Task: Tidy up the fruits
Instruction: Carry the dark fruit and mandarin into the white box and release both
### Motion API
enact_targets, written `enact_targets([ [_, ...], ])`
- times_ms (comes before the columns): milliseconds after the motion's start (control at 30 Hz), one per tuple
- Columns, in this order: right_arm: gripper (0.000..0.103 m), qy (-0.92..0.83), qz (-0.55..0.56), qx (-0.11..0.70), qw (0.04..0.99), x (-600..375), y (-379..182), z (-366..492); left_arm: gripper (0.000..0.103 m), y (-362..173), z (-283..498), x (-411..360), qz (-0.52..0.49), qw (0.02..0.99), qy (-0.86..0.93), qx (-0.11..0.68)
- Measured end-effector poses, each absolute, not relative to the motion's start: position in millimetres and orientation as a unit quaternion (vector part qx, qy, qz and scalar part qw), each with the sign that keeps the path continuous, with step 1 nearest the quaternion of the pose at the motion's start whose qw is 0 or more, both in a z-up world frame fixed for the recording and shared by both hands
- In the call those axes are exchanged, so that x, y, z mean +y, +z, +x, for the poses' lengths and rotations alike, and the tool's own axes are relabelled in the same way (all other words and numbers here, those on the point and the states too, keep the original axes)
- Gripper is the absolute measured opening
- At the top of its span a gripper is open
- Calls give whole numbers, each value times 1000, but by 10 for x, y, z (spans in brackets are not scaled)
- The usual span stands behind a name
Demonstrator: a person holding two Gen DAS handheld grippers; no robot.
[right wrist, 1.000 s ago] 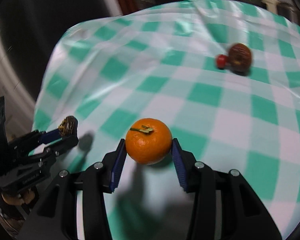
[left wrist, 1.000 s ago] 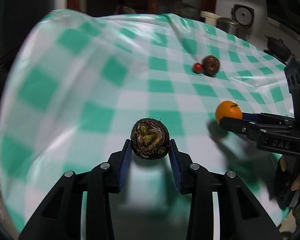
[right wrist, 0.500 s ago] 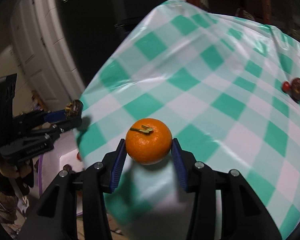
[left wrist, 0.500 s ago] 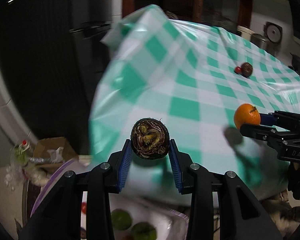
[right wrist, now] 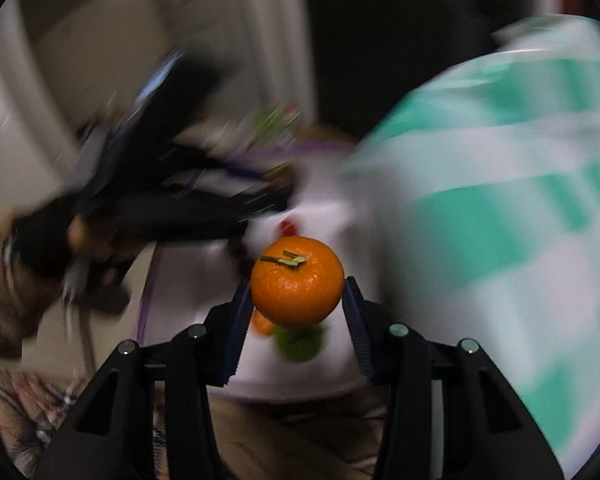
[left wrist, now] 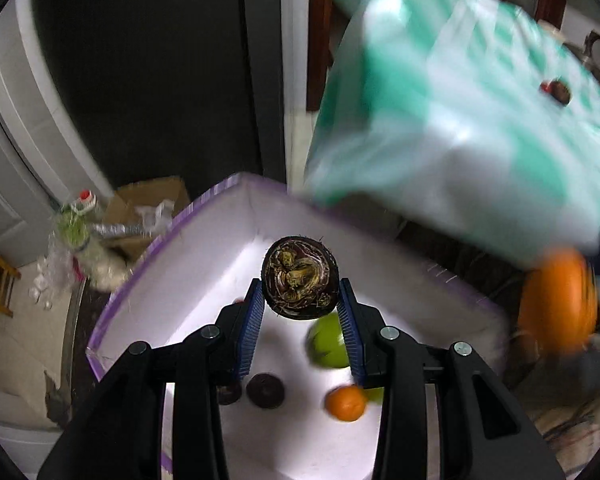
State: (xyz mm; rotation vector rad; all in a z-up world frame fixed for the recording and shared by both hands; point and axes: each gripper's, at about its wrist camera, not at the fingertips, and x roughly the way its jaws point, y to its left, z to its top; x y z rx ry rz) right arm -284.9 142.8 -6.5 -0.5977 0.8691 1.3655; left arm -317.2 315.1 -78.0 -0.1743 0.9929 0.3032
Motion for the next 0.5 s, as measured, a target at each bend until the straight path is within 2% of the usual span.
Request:
enact_targets([
  [100, 46, 617, -344, 404, 581, 1731, -487, -3211, 36, -1108, -3040, 3285, -75, 845, 131, 513],
  [233, 46, 618, -454, 378, 519, 2033, -865, -3672, 36, -1398, -2825, 3405, -66, 828, 111, 546],
  [367, 46, 624, -514, 343, 478, 2240, -1020, -3980, 36, -1575, -2626, 3384, -32, 818, 71, 570],
  [500, 46, 623, -537, 342, 455, 2372, -1206, -4103, 36, -1700, -2487, 3309, 2, 808, 40, 587],
])
